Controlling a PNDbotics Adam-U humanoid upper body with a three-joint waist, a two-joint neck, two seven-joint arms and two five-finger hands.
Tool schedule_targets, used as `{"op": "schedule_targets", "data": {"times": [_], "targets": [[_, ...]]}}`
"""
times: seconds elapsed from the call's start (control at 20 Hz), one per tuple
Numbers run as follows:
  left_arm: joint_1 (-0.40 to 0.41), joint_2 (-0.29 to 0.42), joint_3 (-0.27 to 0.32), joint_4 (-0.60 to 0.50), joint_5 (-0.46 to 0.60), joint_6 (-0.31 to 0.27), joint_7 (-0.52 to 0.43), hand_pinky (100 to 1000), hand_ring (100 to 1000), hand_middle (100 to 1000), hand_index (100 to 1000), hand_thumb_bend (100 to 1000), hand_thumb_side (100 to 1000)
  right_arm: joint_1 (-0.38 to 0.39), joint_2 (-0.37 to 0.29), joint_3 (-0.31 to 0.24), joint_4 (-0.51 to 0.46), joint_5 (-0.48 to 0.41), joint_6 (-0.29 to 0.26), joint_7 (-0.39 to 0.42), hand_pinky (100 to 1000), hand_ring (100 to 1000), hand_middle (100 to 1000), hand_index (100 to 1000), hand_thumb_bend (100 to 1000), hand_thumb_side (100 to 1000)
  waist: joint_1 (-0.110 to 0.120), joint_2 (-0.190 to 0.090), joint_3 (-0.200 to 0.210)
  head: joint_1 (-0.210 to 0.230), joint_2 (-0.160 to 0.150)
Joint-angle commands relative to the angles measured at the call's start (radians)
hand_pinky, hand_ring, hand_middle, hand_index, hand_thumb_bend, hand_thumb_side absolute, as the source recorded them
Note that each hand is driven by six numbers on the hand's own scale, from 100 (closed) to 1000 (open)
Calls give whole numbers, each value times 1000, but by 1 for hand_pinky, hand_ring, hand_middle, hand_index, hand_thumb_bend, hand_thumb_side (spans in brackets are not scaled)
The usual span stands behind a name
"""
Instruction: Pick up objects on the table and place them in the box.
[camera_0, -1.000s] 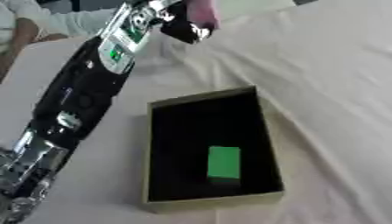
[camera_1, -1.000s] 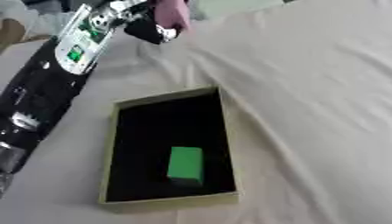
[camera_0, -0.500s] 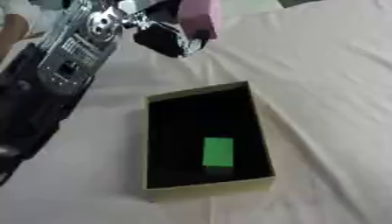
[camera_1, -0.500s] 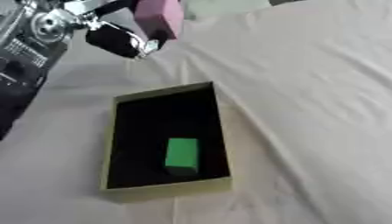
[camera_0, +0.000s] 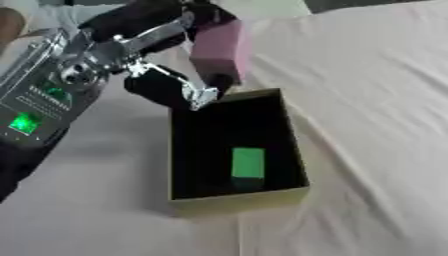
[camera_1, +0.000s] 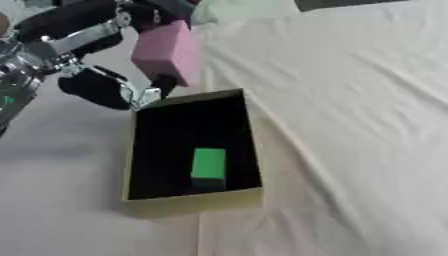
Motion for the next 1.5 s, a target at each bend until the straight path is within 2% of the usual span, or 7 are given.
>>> {"op": "schedule_targets", "data": {"times": [0.05,0.5,0.85,0.95,1.25,1.35,1.5], "targets": [[3,38,-12,-14,-10,-35,9,688,550,633,731,100,351,-6,-26,-15,-13,4,1,-5,773,679,613,813,100,461,-9,-23,3,-8,10],[78,38,-63,-14,-98,-77,10,687,557,632,726,100,354,8,-28,-20,-13,10,3,-16,773,675,610,813,100,483,-14,-14,16,-25,15],[136,5,-97,-14,-209,-69,-34,698,583,619,740,224,373,16,-25,-19,-13,13,6,-17,773,673,607,812,100,495,-12,-7,16,-27,13],[147,-2,-104,-14,-241,-66,-58,722,618,653,763,291,373,17,-23,-18,-13,12,7,-16,773,673,605,812,100,497,-11,-7,15,-27,11],[165,-12,-109,-14,-319,-86,-129,859,825,855,916,544,418,17,-24,-19,-13,12,6,-18,773,673,605,812,100,493,-12,-6,13,-30,13],[163,-17,-103,-14,-350,-96,-130,903,888,896,942,650,447,18,-24,-19,-13,13,6,-17,773,673,605,812,100,494,-12,-7,13,-31,13],[162,-22,-94,-14,-390,-103,-117,912,917,918,956,726,453,19,-24,-20,-13,13,7,-18,773,673,605,812,100,496,-12,-8,14,-33,12]]}}
